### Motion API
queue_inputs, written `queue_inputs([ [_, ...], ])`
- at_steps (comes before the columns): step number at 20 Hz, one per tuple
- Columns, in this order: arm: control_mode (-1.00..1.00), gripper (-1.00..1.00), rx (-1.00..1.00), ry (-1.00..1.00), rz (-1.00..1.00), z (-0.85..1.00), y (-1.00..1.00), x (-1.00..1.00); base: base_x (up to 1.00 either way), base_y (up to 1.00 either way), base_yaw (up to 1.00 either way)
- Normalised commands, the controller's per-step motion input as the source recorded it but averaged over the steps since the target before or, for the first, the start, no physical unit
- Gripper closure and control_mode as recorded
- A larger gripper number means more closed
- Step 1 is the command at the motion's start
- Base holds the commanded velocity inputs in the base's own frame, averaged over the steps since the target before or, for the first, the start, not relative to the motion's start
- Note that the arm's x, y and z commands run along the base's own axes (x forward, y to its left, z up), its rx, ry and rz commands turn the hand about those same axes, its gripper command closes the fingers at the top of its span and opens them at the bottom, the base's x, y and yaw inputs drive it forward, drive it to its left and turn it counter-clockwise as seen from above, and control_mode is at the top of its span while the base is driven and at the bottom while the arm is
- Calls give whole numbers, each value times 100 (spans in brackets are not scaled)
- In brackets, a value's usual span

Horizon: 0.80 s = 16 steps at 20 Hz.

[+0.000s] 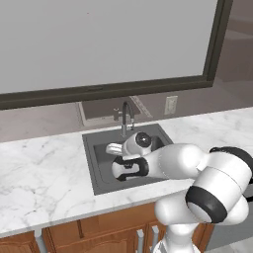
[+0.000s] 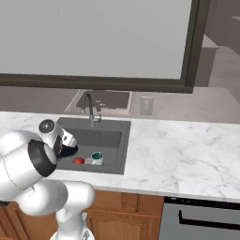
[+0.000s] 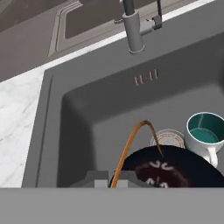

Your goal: Pick the teapot and mug and place them in the sink. Then turn on the water.

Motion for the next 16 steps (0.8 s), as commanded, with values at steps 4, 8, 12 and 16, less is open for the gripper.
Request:
queue_inputs([
  [4,-100,100,0,0,0,-38,0,0,0,0,0],
  [8,-100,100,0,0,0,-30,0,0,0,0,0],
  [12,-100,100,0,0,0,-14,0,0,0,0,0],
  [16,-100,-100,0,0,0,0,0,0,0,0,0],
])
